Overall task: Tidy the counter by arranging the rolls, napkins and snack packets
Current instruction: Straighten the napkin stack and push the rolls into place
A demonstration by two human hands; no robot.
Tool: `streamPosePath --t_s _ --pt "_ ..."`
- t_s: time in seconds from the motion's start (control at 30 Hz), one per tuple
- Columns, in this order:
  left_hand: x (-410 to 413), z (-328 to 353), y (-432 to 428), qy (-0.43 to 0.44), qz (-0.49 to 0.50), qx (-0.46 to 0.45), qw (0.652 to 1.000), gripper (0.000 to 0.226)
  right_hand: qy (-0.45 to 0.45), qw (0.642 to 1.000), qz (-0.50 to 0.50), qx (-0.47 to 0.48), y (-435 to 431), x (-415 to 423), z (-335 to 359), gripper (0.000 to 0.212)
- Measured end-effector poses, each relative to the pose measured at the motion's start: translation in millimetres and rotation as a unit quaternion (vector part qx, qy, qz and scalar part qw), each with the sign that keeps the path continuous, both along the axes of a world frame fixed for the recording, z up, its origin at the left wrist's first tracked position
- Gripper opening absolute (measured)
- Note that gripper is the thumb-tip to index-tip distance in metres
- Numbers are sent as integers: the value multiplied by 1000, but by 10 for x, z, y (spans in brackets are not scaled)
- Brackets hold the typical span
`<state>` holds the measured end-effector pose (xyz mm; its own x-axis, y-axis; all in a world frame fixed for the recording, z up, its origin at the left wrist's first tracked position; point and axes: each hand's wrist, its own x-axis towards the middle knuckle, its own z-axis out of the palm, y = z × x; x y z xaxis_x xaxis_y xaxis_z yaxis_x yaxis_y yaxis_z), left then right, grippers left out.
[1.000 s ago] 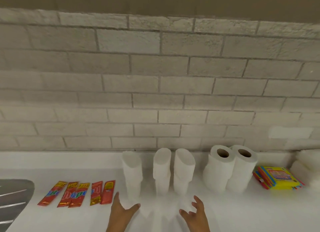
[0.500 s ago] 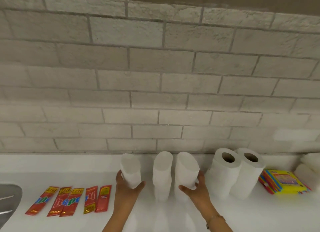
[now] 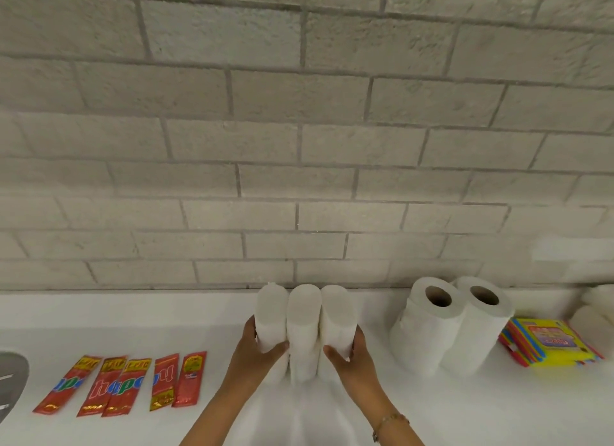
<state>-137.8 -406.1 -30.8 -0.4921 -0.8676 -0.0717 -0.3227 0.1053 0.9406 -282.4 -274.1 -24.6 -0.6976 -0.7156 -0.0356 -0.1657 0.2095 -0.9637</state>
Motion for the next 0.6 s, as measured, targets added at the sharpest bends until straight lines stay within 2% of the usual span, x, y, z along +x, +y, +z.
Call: streamPosePath --t_s 0.27,0.6 --pt "30 -2 -21 -6 -67 20 998 77 -18 1000 -1 -3 5 -21 -37 57" --pt "24 -40 26 -17 -58 21 998 88 -24 999 22 23 -31 -85 -17 56"
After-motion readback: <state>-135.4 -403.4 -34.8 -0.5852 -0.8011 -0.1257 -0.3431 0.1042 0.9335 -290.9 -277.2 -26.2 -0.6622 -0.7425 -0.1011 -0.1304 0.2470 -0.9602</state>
